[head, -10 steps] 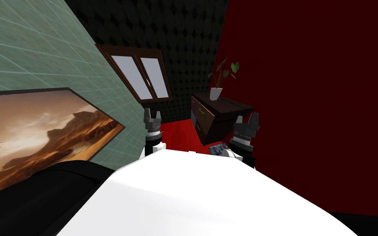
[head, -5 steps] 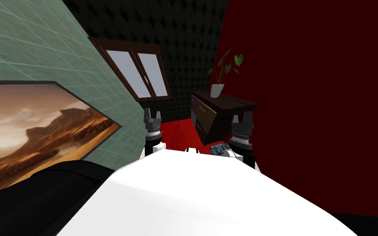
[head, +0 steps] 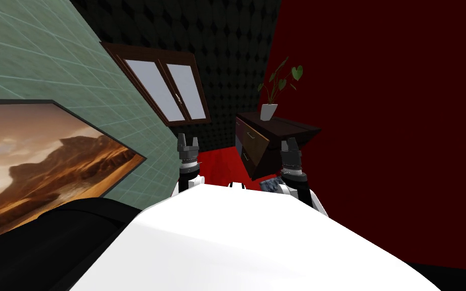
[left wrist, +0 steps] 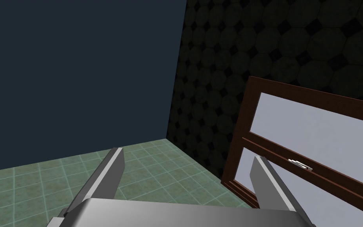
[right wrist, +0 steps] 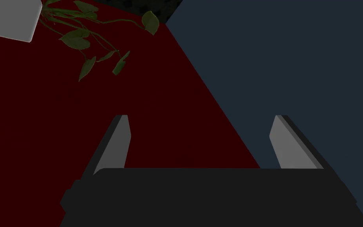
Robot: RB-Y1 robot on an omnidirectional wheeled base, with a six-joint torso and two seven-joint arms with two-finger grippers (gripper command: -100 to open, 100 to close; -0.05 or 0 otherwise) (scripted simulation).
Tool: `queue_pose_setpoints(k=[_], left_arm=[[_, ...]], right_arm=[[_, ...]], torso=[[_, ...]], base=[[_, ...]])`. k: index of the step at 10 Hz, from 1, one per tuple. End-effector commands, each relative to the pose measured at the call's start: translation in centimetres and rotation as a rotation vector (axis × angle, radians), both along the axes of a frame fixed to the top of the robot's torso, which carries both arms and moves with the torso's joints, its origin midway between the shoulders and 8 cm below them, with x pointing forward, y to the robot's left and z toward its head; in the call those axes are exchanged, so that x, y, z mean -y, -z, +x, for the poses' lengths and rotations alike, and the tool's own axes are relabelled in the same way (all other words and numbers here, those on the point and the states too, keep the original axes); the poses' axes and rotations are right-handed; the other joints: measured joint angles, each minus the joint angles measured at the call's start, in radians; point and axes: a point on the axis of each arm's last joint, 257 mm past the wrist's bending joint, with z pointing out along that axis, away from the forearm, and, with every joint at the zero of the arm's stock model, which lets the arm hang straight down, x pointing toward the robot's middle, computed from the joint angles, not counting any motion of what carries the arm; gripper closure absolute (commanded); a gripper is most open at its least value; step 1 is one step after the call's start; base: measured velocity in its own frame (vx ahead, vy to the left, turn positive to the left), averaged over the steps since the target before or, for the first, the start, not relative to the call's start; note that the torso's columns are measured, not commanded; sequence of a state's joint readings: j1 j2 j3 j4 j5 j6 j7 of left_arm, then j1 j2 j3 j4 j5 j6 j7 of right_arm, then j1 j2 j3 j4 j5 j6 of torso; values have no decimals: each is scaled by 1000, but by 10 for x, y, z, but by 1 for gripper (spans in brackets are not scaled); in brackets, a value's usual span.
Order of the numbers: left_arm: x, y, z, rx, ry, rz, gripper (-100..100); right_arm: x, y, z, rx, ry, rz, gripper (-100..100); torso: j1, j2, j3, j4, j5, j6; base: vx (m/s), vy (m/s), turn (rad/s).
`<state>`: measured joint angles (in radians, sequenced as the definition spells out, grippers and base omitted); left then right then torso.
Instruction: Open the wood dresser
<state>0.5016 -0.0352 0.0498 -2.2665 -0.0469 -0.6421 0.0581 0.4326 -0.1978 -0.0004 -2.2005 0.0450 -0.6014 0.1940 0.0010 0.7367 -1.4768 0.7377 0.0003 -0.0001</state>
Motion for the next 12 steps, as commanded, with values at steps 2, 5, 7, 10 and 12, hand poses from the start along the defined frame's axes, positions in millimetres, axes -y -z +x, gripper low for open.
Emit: queue_pose_setpoints(k=[2,5,7,10,12], left_arm=[[0,0,0,0,0,0,0],[0,0,0,0,0,0,0],[0,0,0,0,0,0,0],[0,0,0,0,0,0,0],[0,0,0,0,0,0,0]], right_arm=[[-23,8,6,8,-19,-168,-100],[-42,16,10,24,-33,-309,-100],[-52,21,12,34,-39,-384,-100],[-70,35,16,58,-52,-540,-100],[-78,43,18,71,-59,-621,-100]], torso=[[-1,0,0,0,0,0],[-1,2,1,1,0,0],[-1,1,1,0,0,0],[1,-1,0,0,0,0],[-2,1,1,0,0,0]], base=[[84,69,-36],[55,59,-42],[55,49,-25],[77,70,-48],[63,54,-30]])
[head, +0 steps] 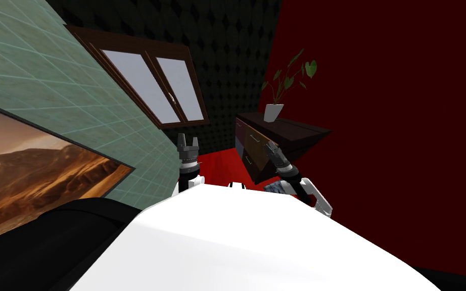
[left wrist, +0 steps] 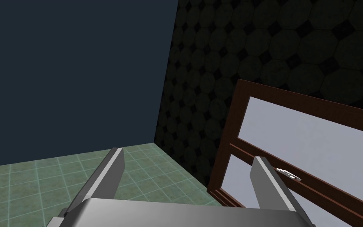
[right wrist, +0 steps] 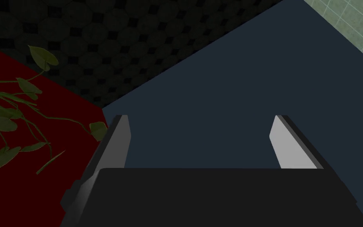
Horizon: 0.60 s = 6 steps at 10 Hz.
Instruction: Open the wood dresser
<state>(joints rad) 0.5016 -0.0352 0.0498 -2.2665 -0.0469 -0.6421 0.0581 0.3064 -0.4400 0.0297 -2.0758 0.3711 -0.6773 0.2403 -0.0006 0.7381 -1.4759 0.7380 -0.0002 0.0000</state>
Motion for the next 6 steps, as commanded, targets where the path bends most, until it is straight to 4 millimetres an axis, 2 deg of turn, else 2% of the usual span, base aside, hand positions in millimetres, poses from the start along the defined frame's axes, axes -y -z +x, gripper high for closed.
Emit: queue_pose_setpoints(k=[1,6], left_arm=[[0,0,0,0,0,0,0],[0,0,0,0,0,0,0]], right_arm=[[-12,12,2,22,-12,-124,-100],[-24,35,8,52,-24,-309,-100]], torso=[[-1,2,1,0,0,0],[2,-1,0,0,0,0]], base=[[49,62,-44],[56,59,-36]])
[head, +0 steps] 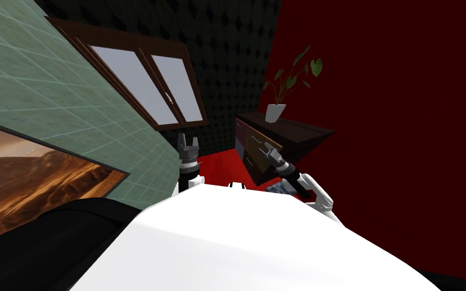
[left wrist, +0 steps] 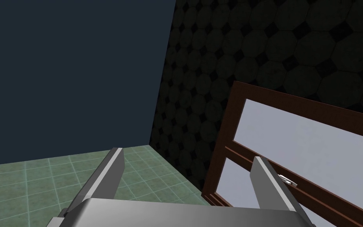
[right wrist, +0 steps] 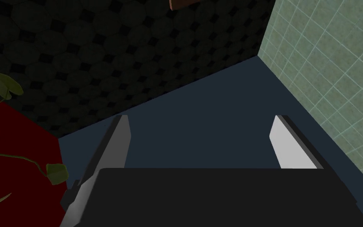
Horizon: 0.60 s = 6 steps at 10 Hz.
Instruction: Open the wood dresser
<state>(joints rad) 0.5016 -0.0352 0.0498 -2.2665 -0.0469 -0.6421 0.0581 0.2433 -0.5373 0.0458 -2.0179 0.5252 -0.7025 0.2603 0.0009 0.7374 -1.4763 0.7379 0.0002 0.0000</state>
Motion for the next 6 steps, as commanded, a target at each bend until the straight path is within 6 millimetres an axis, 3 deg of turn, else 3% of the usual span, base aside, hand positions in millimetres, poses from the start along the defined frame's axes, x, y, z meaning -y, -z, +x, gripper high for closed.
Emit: queue_pose_setpoints(k=[1,6], left_arm=[[0,0,0,0,0,0,0],[0,0,0,0,0,0,0]], right_arm=[[-6,17,2,21,-12,-128,-100],[-7,46,10,51,-21,-325,-100]], torso=[[-1,1,0,0,0,0],[-1,1,0,0,0,0]], base=[[56,64,-48],[56,62,-34]])
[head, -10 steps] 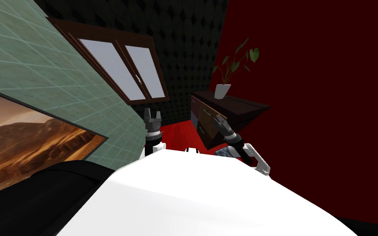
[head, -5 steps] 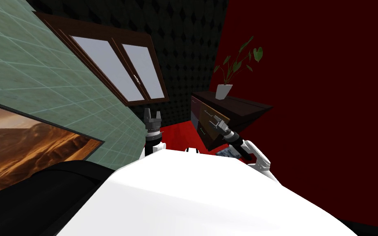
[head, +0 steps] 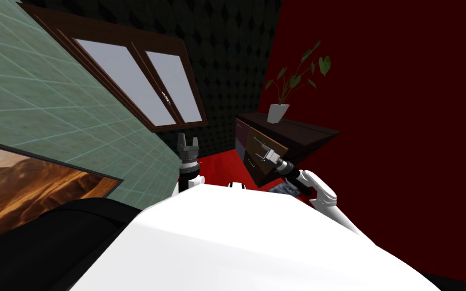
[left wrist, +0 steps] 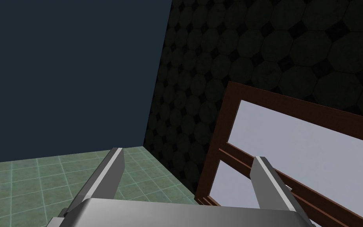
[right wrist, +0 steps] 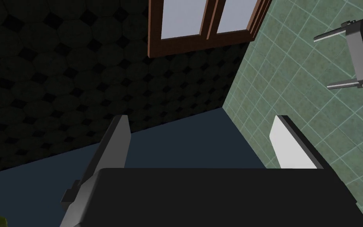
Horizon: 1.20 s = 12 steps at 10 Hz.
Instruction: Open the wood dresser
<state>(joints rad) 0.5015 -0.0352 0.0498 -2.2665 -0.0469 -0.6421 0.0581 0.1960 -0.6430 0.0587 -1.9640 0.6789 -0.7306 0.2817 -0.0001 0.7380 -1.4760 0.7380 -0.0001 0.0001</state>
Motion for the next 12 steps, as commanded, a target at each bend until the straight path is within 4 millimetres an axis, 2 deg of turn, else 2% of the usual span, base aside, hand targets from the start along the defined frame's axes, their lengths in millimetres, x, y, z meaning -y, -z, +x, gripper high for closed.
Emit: queue_pose_setpoints(k=[1,6,7,8,9,10,11,12], left_arm=[[0,0,0,0,0,0,0],[0,0,0,0,0,0,0],[0,0,0,0,0,0,0],[0,0,0,0,0,0,0],[0,0,0,0,0,0,0],[0,0,0,0,0,0,0],[0,0,0,0,0,0,0],[0,0,0,0,0,0,0]], right_arm=[[3,21,8,19,-7,-135,-100],[15,52,19,47,-12,-341,-100],[25,63,25,55,-14,-423,-100],[26,66,25,58,-13,-437,-100],[37,76,31,65,-14,-520,-100],[38,79,31,68,-13,-533,-100],[52,88,37,75,-12,-614,-100],[52,90,38,77,-12,-627,-100]], torso=[[0,0,0,0,0,0],[0,0,0,0,0,0],[-1,0,0,0,0,0],[1,0,0,0,0,0],[0,0,0,0,0,0],[1,0,0,0,0,0],[0,0,0,0,0,0],[0,0,0,0,0,0]], base=[[66,61,-53],[54,59,-34],[58,70,-50],[52,64,-23],[58,70,-45],[52,57,-30],[54,72,-43],[47,67,-25]])
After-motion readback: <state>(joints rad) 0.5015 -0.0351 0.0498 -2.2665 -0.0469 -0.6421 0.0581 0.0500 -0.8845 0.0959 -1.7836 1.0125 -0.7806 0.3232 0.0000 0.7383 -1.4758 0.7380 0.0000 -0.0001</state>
